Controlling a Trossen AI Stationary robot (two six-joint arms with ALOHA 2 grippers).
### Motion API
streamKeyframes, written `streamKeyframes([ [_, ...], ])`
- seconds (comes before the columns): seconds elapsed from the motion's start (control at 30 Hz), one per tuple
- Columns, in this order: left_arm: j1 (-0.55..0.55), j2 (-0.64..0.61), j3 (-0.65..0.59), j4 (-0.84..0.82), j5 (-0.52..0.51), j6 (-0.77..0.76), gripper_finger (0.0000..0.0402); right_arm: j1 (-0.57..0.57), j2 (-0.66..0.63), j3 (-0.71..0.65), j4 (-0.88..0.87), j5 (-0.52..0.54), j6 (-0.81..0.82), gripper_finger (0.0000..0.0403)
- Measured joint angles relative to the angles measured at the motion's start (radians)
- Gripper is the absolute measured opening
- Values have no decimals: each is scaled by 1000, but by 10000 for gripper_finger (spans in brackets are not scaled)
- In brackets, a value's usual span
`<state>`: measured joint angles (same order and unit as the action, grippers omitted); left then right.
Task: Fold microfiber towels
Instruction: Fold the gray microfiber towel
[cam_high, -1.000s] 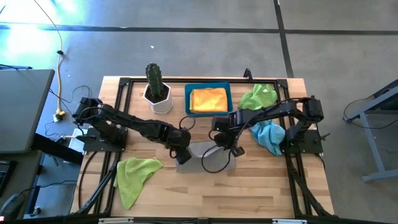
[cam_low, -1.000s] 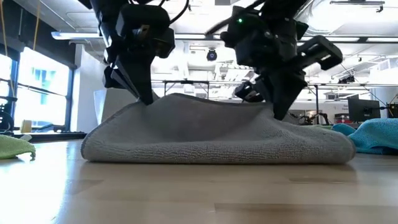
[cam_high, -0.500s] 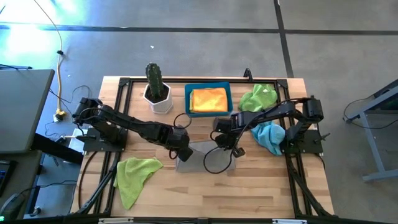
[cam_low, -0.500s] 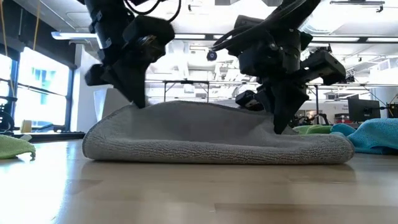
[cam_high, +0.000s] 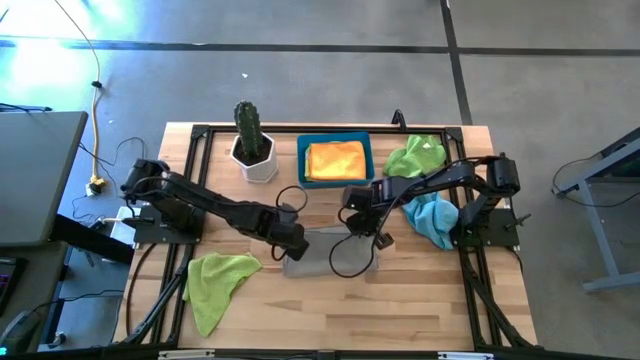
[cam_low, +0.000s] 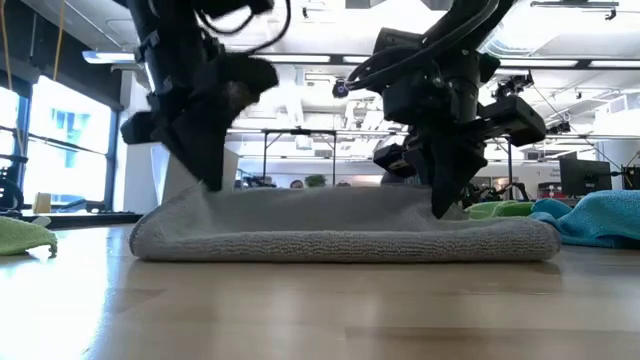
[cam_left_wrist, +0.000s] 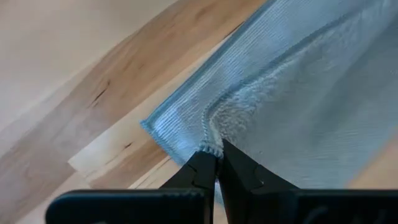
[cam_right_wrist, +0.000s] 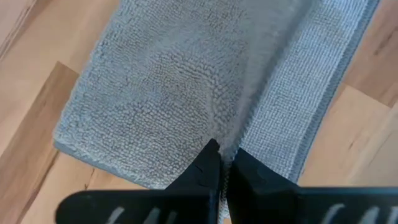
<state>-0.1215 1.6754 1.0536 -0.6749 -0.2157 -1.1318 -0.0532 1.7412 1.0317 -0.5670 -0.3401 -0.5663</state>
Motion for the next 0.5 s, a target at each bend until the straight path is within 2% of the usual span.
streamKeyframes([
  [0.17,0,46,-1,-10,13,-24,5,0,0,0,7,0,0,0],
  [0.33,0,64,-1,-19,-41,-69,5,1,0,0,14,1,2,7],
  [0.5,1,64,-1,-14,-41,-35,21,1,0,0,11,52,8,63],
])
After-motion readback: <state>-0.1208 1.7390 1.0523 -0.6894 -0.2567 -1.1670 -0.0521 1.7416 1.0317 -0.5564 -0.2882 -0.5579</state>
